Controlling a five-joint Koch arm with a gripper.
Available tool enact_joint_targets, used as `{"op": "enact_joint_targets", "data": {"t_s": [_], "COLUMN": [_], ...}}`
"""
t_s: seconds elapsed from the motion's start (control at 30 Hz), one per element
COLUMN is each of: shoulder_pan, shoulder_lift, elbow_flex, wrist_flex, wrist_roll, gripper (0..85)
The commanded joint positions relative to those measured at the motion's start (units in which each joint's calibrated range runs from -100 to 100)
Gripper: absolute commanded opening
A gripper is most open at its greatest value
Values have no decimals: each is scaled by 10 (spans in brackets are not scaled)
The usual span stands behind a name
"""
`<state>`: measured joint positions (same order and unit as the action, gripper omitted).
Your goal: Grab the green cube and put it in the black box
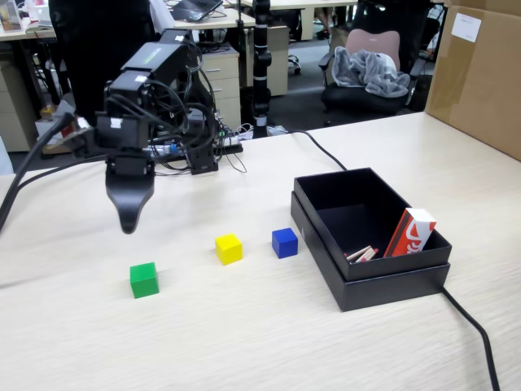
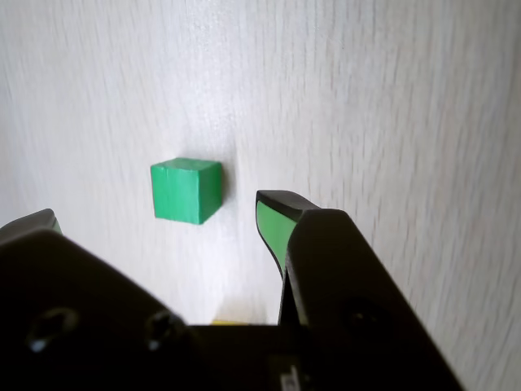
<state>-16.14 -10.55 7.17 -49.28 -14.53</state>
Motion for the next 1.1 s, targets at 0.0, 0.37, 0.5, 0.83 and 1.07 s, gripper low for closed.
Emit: {"op": "enact_joint_targets", "data": {"t_s": [0.0, 0.37, 0.5, 0.83, 1.07], "shoulder_pan": [1, 13, 14, 15, 17], "shoulder_lift": [25, 180, 199, 252, 260], "elbow_flex": [59, 118, 128, 150, 147], "wrist_flex": [5, 14, 36, 40, 40], "wrist_roll": [-10, -15, -15, -15, -15], "gripper": [479, 477, 475, 418, 180]}}
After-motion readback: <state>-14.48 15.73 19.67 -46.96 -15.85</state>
